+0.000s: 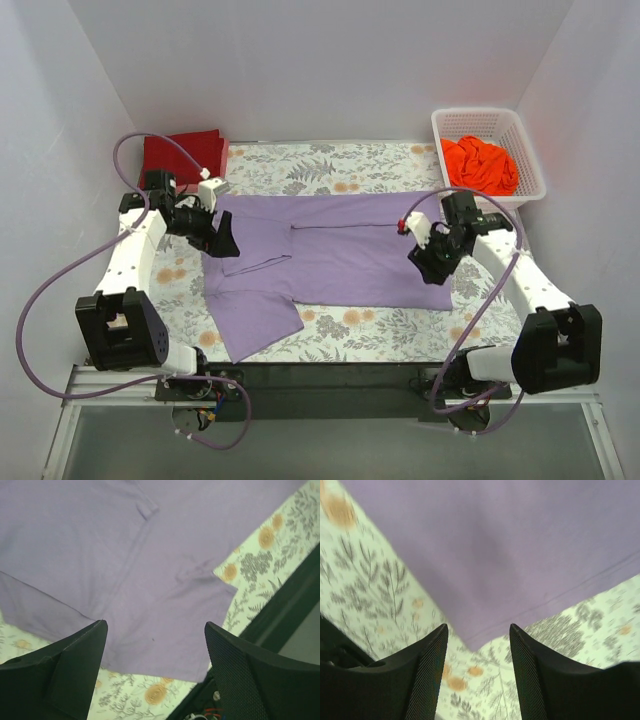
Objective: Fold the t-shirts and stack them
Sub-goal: Fold the tshirt
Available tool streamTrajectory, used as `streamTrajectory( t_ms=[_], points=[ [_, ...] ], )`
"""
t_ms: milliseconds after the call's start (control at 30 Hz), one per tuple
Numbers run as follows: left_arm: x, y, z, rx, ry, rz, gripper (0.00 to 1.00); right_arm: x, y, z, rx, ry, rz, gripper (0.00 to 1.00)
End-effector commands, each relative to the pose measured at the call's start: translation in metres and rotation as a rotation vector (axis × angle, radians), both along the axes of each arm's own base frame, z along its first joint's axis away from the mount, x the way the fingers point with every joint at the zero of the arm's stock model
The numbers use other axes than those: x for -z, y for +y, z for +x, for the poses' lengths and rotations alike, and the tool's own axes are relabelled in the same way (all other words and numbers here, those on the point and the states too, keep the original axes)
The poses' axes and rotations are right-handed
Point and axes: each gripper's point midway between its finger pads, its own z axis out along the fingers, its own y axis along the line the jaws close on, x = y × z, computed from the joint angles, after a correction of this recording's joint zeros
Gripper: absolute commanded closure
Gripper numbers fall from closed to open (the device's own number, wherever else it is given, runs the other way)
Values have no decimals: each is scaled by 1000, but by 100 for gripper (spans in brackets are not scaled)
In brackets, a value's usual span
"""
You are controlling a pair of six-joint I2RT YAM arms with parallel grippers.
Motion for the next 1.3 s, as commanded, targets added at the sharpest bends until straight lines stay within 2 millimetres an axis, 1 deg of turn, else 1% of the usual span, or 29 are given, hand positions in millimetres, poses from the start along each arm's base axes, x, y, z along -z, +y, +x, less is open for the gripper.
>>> streamTrajectory(
  t_ms=[0,100,133,167,200,233,267,367,433,533,700,900,933,1033,1133,1167,1267],
  points=[
    [5,-5,-30,91,25,-20,25,20,-38,-39,-82,19,-198,42],
    [8,-10,-41,90,62,-50,27,28,-50,-48,-92,14,-261,46],
    [9,-10,-39,82,54,-53,27,35,-52,-53,-94,25,-273,47],
    [11,-11,-41,75,62,-57,27,39,-53,-53,-93,18,-279,49],
    [11,-11,-40,77,52,-54,27,42,-56,-53,-89,19,-294,53],
    [10,-10,-38,76,40,-50,27,52,-59,-61,-95,42,-307,55],
    [10,-7,-36,71,35,-34,27,55,-60,-60,-97,34,-314,56],
    [15,-3,-35,39,60,-10,27,72,-64,-67,-106,47,-327,57],
    [16,-3,-36,39,71,-11,27,78,-64,-68,-105,47,-326,57],
    [19,-3,-39,37,78,-8,27,80,-62,-61,-90,22,-318,57],
    [22,-3,-42,35,88,-6,27,83,-61,-59,-90,28,-319,57],
    [25,-1,-42,32,97,6,28,78,-56,-54,-103,16,-316,59],
    [25,0,-42,32,98,9,27,74,-53,-53,-109,2,-312,59],
    [27,0,-43,33,105,10,28,72,-48,-57,-134,2,-307,60],
    [28,2,-42,32,104,25,28,83,-51,-65,-155,32,-325,61],
    [28,2,-42,32,105,26,28,89,-53,-70,-164,56,-331,63],
    [29,4,-42,31,107,35,28,95,-52,-69,-165,56,-331,64]
  ],
)
